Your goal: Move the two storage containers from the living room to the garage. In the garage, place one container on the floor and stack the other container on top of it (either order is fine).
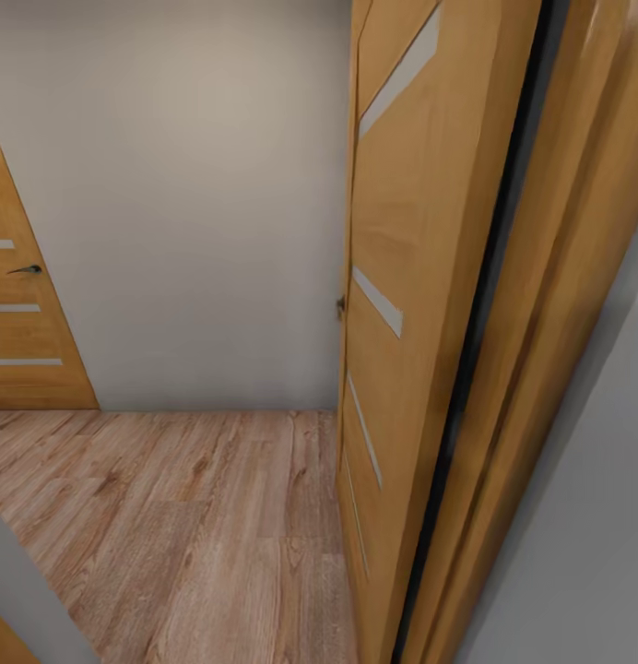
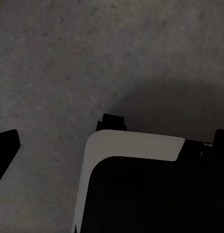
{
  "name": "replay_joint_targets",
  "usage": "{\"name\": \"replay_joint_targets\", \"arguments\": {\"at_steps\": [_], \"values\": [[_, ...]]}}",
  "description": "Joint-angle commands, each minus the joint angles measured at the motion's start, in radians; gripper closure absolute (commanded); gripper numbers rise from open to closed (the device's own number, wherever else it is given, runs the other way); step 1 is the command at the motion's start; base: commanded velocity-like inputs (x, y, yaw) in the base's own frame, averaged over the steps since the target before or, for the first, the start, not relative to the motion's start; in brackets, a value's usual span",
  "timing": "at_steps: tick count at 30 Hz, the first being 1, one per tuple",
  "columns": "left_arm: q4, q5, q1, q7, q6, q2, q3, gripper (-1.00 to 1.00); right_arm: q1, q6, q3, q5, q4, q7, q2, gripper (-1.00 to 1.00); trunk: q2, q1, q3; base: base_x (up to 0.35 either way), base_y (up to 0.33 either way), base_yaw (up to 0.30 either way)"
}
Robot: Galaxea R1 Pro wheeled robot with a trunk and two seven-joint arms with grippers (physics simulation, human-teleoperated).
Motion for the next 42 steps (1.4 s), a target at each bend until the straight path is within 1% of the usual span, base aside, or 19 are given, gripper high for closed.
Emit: {"name": "replay_joint_targets", "arguments": {"at_steps": [1, 42], "values": [[0.001, -0.005, -0.001, -0.004, -0.003, 0.000, 0.008, -1.00, -0.001, -0.003, -0.005, 0.000, 0.001, 0.005, 0.000, -1.00, -0.001, 0.000, -0.001, 0.000, 0.157, 0.000], [0.001, -0.005, -0.001, -0.004, -0.003, 0.000, 0.008, -1.00, -0.001, -0.003, -0.005, 0.000, 0.001, 0.005, 0.000, -1.00, -0.001, 0.000, -0.001, 0.000, 0.153, 0.000]]}}
